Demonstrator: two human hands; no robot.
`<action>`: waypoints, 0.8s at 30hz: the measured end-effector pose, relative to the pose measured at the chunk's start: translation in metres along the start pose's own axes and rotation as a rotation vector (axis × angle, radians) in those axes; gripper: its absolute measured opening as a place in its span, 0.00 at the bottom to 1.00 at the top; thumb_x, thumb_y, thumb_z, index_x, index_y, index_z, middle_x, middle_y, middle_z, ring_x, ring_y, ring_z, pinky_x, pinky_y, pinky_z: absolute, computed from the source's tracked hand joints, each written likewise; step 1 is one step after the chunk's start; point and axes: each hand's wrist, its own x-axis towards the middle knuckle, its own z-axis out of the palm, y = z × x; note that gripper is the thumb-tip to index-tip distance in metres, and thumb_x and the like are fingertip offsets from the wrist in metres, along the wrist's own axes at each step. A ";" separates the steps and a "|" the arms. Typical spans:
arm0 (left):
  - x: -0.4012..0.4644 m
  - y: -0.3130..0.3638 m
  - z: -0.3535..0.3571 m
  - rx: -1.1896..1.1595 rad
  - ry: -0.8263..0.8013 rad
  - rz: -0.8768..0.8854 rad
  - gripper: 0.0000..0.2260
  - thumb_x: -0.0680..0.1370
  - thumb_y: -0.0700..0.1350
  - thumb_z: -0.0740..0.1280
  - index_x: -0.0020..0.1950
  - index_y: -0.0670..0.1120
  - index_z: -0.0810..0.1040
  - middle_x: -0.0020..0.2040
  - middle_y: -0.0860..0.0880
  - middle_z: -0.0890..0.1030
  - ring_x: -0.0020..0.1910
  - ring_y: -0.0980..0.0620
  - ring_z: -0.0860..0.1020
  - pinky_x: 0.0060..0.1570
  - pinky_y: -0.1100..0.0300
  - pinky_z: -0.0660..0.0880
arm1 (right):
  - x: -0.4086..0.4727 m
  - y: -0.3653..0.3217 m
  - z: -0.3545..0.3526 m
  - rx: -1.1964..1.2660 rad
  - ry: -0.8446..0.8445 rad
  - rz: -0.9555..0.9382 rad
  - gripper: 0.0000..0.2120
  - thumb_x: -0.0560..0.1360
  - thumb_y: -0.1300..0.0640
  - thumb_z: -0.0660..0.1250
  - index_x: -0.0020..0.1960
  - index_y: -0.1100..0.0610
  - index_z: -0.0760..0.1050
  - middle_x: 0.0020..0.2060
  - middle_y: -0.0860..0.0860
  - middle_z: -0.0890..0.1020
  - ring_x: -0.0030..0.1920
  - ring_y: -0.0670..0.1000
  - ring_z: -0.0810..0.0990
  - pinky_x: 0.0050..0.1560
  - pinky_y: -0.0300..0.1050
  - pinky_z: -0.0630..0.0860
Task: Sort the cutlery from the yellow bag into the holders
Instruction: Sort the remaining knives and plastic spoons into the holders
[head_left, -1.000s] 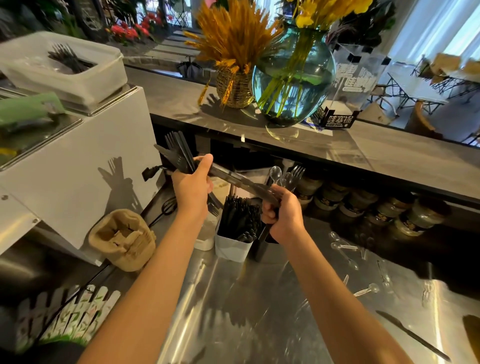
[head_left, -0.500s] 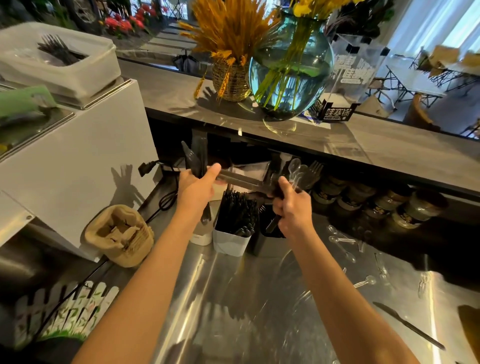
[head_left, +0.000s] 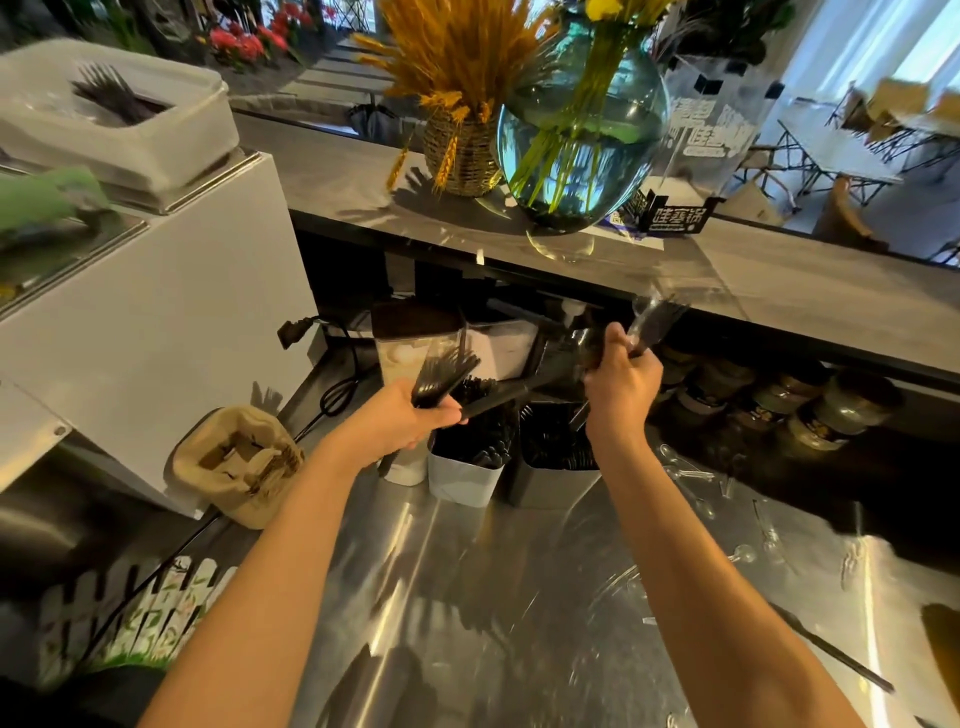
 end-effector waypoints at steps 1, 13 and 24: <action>0.000 -0.005 -0.003 -0.048 0.061 0.011 0.06 0.80 0.43 0.68 0.48 0.44 0.84 0.25 0.54 0.67 0.25 0.57 0.63 0.26 0.63 0.62 | 0.005 -0.001 -0.002 0.033 0.040 0.025 0.11 0.83 0.52 0.63 0.45 0.57 0.72 0.29 0.50 0.74 0.25 0.44 0.71 0.28 0.41 0.68; 0.020 -0.057 0.040 -0.372 0.504 -0.105 0.09 0.73 0.34 0.75 0.39 0.48 0.82 0.32 0.55 0.84 0.32 0.60 0.80 0.41 0.58 0.77 | 0.004 0.013 -0.025 0.032 -0.041 0.113 0.14 0.83 0.55 0.62 0.40 0.57 0.71 0.23 0.48 0.73 0.20 0.44 0.64 0.21 0.38 0.59; 0.010 -0.075 0.054 -0.421 0.619 -0.049 0.06 0.76 0.39 0.74 0.47 0.49 0.85 0.44 0.52 0.86 0.49 0.57 0.83 0.56 0.58 0.78 | 0.006 0.013 -0.049 -0.032 -0.024 0.149 0.14 0.82 0.54 0.65 0.38 0.54 0.71 0.29 0.52 0.75 0.23 0.43 0.69 0.26 0.37 0.66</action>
